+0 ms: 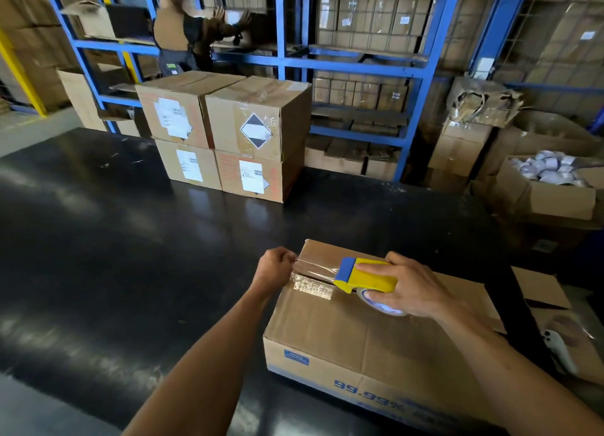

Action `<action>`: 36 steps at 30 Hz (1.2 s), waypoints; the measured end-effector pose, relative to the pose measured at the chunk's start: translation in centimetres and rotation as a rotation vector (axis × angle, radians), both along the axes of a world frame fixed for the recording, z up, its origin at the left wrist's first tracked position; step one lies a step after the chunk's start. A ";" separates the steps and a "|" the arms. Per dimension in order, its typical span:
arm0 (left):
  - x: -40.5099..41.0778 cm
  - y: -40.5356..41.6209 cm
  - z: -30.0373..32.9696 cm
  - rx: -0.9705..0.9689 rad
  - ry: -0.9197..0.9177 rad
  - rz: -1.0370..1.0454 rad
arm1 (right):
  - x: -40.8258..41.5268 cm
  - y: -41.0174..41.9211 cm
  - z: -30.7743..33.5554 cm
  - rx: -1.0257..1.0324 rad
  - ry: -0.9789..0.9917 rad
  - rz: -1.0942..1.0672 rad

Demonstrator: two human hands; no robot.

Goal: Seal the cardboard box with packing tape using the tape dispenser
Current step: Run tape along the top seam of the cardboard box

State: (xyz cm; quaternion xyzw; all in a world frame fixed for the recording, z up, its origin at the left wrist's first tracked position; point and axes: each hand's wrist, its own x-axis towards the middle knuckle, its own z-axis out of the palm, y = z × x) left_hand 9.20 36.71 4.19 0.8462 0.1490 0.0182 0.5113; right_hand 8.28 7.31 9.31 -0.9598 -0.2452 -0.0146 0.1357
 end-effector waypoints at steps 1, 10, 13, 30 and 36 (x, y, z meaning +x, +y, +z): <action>-0.1 0.0 -0.2 0.005 0.000 0.010 | 0.2 0.6 0.1 -0.045 0.005 -0.006; -1.1 -0.1 -3.5 0.018 0.005 0.102 | 1.0 4.3 -1.3 -0.272 0.081 -0.011; -1.1 -0.1 -4.5 -0.034 0.009 0.118 | 1.1 4.6 -1.8 -0.309 0.108 -0.022; 0.3 1.3 -6.9 -0.289 0.285 0.147 | 1.0 5.7 -1.8 -0.344 0.120 -0.040; -1.2 1.5 -7.8 0.171 0.301 0.194 | 1.1 5.8 -1.7 -0.337 0.150 -0.038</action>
